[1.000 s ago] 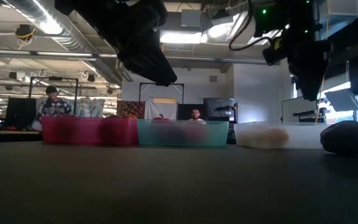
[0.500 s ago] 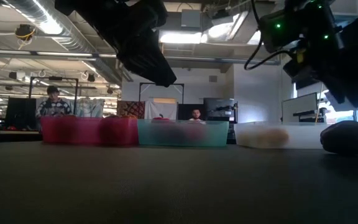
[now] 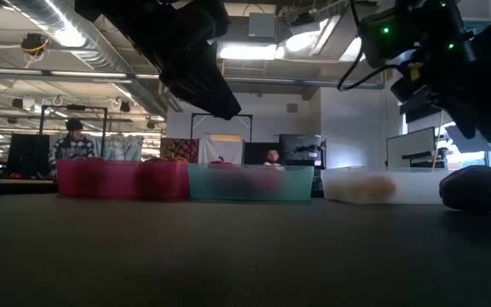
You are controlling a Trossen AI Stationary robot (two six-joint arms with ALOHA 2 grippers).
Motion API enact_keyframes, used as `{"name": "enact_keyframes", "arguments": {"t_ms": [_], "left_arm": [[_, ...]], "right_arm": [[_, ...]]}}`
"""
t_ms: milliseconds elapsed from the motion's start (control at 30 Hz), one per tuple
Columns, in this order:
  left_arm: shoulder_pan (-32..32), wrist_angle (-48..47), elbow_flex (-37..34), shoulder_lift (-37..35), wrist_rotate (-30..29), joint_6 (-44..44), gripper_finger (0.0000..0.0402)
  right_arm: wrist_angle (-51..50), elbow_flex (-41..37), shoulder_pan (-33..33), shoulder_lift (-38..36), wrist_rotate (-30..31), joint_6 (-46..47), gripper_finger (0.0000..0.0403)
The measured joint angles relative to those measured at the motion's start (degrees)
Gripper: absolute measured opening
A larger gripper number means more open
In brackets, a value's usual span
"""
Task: Sort produce into baskets
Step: Put the apple into the pink bin
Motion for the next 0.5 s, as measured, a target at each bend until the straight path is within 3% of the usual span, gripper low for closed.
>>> {"name": "enact_keyframes", "arguments": {"t_ms": [500], "left_arm": [[0.0, 0.1, 0.0, 0.0, 0.0, 0.7, 0.0257]], "right_arm": [[3.6, -5.9, 0.0, 0.0, -3.5, 1.1, 0.0326]]}}
